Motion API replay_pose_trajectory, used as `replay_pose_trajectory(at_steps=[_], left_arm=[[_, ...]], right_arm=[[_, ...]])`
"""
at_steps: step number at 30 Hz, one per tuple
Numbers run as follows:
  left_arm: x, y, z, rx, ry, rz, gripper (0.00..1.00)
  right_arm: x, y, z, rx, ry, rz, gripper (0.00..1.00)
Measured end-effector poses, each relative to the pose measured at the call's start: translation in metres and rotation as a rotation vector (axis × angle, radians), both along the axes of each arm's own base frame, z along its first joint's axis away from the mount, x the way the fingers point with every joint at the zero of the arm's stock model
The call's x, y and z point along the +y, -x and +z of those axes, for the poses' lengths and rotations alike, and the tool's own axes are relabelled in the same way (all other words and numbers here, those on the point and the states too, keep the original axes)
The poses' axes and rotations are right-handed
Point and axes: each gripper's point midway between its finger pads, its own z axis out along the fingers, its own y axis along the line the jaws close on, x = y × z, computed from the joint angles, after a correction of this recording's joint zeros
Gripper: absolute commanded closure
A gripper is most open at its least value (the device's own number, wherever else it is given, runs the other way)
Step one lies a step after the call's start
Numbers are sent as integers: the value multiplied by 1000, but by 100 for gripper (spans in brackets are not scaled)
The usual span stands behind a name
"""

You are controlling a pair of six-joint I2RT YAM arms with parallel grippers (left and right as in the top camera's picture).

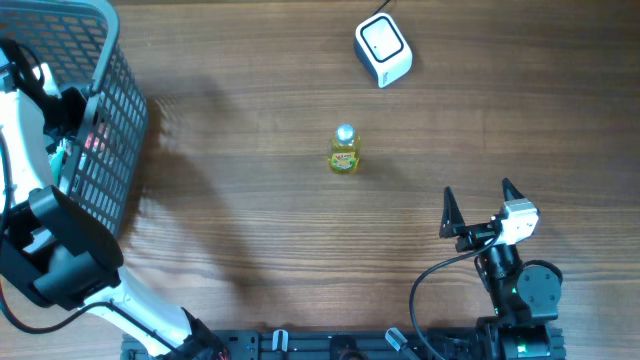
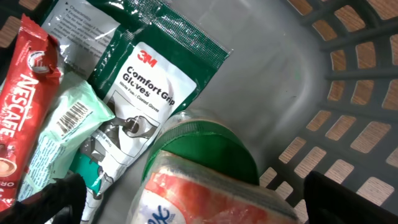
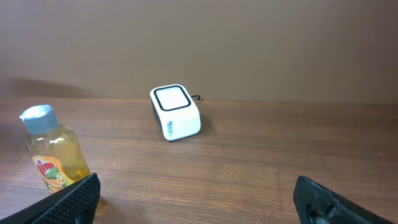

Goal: Scan the item barcode
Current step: 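Grasp the green-lidded jar in the basket with the left gripper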

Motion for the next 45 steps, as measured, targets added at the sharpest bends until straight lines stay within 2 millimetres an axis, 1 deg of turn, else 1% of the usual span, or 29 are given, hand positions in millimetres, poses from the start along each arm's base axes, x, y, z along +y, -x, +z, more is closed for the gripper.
replay_pose_trajectory(at_steps=[6, 9, 10, 11, 12, 14, 16, 17, 20, 27, 29, 30, 31, 32, 33, 35, 36, 37, 39, 40, 41, 42, 43, 44, 45], left_arm=[[0, 0, -2, 5, 3, 0, 0], [-1, 2, -14, 25, 14, 0, 0], [-1, 3, -20, 35, 19, 0, 2], [-1, 3, -25, 42, 21, 1, 9], [-1, 3, -31, 52, 25, 1, 20], [-2, 5, -46, 74, 37, -2, 46], [-3, 6, -51, 82, 44, 3, 62], [-3, 5, -51, 79, 44, 0, 67], [1, 1, -44, 58, 22, -1, 67], [0, 4, -39, 65, 24, 1, 67], [0, 3, -32, 55, 19, 2, 67], [2, -1, -6, 0, -9, 11, 67], [4, -4, 14, -46, -30, 22, 67], [6, -8, 38, -101, -55, 33, 67], [7, -10, 67, -169, -85, 41, 68], [5, -10, 134, -332, -149, 58, 68], [-2, -1, 193, -481, -198, 75, 69], [-11, 9, 229, -570, -218, 78, 69], [-26, 25, 270, -678, -232, 72, 70], [-39, 36, 292, -737, -234, 61, 70], [-52, 46, 309, -785, -233, 44, 70], [-68, 54, 322, -822, -224, 19, 71], [-84, 60, 331, -848, -211, -10, 71], [-105, 65, 338, -870, -186, -55, 71], [-122, 68, 338, -869, -160, -92, 71]], right_arm=[[0, 0, 0, 0, 0, 0, 0], [0, 0, 0, 0, 0, 0, 0], [0, 0, 0, 0, 0, 0, 0], [0, 0, 0, 0, 0, 0, 0], [0, 0, 0, 0, 0, 0, 0], [0, 0, 0, 0, 0, 0, 0], [0, 0, 0, 0, 0, 0, 0], [0, 0, 0, 0, 0, 0, 0], [0, 0, 0, 0, 0, 0, 0], [0, 0, 0, 0, 0, 0, 0], [0, 0, 0, 0, 0, 0, 0], [0, 0, 0, 0, 0, 0, 0], [0, 0, 0, 0, 0, 0, 0], [0, 0, 0, 0, 0, 0, 0], [0, 0, 0, 0, 0, 0, 0], [0, 0, 0, 0, 0, 0, 0], [0, 0, 0, 0, 0, 0, 0], [0, 0, 0, 0, 0, 0, 0], [0, 0, 0, 0, 0, 0, 0], [0, 0, 0, 0, 0, 0, 0], [0, 0, 0, 0, 0, 0, 0], [0, 0, 0, 0, 0, 0, 0], [0, 0, 0, 0, 0, 0, 0], [0, 0, 0, 0, 0, 0, 0], [0, 0, 0, 0, 0, 0, 0]])
